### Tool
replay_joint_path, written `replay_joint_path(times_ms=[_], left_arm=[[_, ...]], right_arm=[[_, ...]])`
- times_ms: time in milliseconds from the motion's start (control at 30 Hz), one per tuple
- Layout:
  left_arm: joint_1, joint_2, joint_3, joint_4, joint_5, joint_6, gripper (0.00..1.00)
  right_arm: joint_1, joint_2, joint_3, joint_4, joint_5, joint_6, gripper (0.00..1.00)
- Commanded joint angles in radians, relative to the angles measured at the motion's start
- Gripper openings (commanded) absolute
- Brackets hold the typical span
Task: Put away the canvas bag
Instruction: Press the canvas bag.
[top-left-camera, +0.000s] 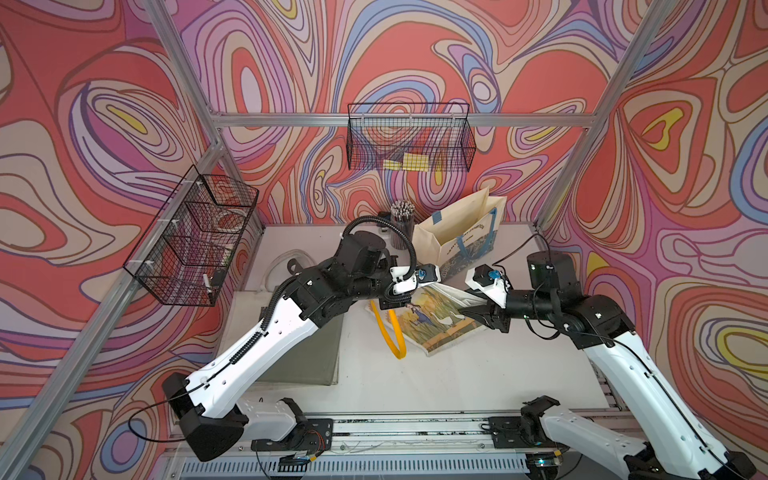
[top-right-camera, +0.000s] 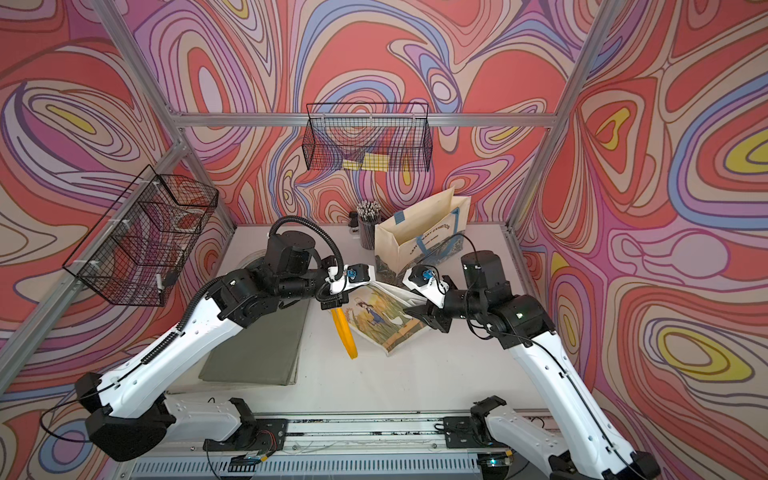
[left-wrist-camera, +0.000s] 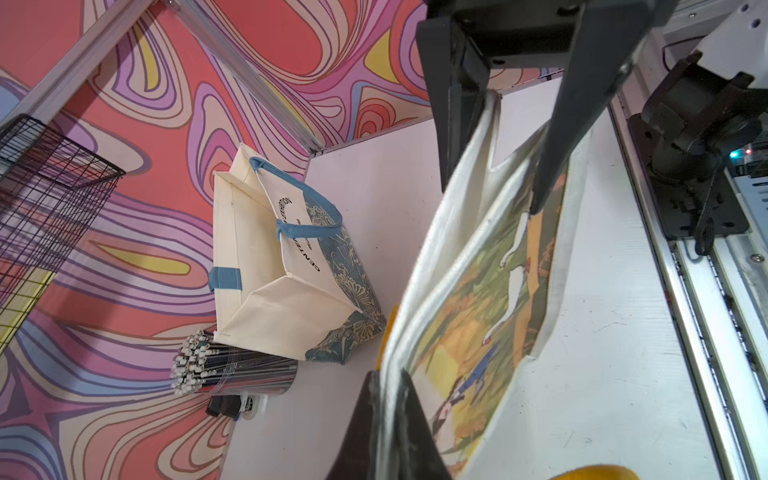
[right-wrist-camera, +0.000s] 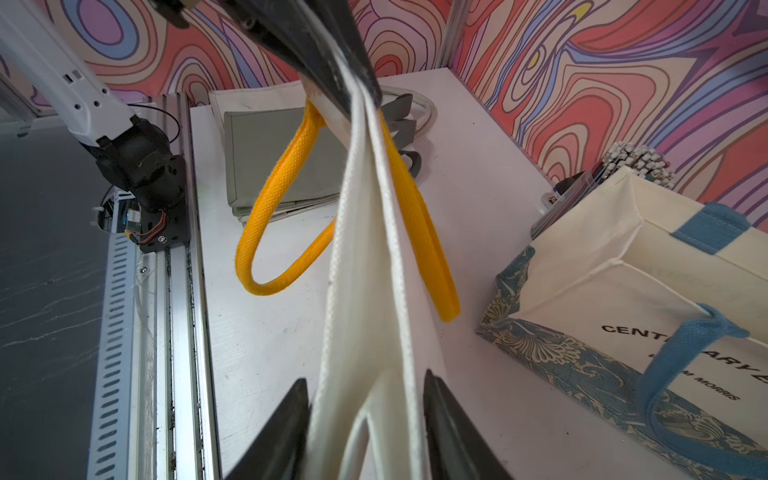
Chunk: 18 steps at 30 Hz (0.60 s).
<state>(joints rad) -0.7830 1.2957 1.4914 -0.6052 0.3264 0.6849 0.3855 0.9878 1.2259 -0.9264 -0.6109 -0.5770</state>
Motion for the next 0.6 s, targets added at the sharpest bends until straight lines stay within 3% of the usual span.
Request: replay_joint_path(times_ms=[0, 200, 300, 400, 433, 467, 533, 567], left_arm=[[0.035, -0.068, -0.013, 0.162, 0.058, -0.072, 0.0], [0.053, -0.104, -0.055, 0.17, 0.08, -0.083, 0.0], [0.054, -0.108, -0.067, 0.171, 0.078, -0.082, 0.0], [0.053, -0.096, -0.057, 0.132, 0.086, -0.059, 0.0], [0.053, -0.086, -0.044, 0.103, 0.086, -0.049, 0.0], [0.053, -0.078, -0.028, 0.07, 0.087, -0.041, 0.04], [0.051, -0.066, 0.007, 0.011, 0.1, -0.03, 0.4], [0.044, -0.062, 0.024, -0.01, 0.096, -0.023, 0.53]], right_arm=[[0.003, -0.03, -0.038, 0.021, -0.022, 0.047, 0.48], [0.002, -0.059, -0.08, 0.057, -0.008, 0.058, 0.44], [0.002, -0.054, -0.072, 0.057, 0.033, 0.047, 0.27], [0.003, -0.051, -0.05, 0.054, 0.053, 0.021, 0.03], [0.002, -0.047, -0.037, 0.048, 0.059, 0.009, 0.0], [0.003, -0.04, -0.019, 0.038, 0.068, -0.003, 0.0], [0.002, -0.022, 0.027, 0.001, 0.081, -0.03, 0.0], [0.002, -0.008, 0.058, -0.026, 0.088, -0.042, 0.0]])
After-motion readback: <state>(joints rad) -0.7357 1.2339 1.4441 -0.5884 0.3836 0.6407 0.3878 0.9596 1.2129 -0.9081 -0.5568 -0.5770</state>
